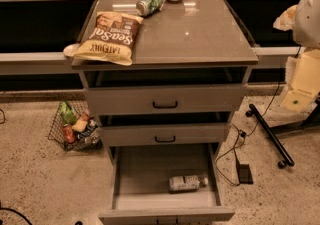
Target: Pick blue plastic bottle from bottom drawer and place on counter
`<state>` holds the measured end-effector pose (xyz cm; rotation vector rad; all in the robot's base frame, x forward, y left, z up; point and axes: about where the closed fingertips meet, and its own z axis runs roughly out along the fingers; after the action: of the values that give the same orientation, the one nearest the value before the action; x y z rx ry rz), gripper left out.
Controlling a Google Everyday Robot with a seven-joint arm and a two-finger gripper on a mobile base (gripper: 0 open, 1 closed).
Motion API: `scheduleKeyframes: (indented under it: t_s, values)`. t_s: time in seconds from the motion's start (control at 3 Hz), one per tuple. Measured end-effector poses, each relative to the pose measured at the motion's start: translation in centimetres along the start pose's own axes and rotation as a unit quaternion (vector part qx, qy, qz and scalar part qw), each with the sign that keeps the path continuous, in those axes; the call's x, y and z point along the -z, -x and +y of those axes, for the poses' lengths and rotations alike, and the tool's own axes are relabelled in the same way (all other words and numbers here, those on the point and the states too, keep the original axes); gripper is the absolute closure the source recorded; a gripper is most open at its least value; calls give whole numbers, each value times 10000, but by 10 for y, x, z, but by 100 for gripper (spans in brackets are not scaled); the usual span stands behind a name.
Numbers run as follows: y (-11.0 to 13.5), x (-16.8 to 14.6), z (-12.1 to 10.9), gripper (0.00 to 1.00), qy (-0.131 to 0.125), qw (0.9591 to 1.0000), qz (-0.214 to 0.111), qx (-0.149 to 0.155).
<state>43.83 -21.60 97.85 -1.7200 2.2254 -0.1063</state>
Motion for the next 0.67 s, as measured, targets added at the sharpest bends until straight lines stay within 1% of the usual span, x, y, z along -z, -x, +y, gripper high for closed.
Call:
scheduleKeyframes:
  t_s: [0.33, 0.67]
  values:
    - [0, 0, 0, 0, 0, 10000, 0, 0]
    - [4, -21, 8, 0, 82, 9995, -28, 305]
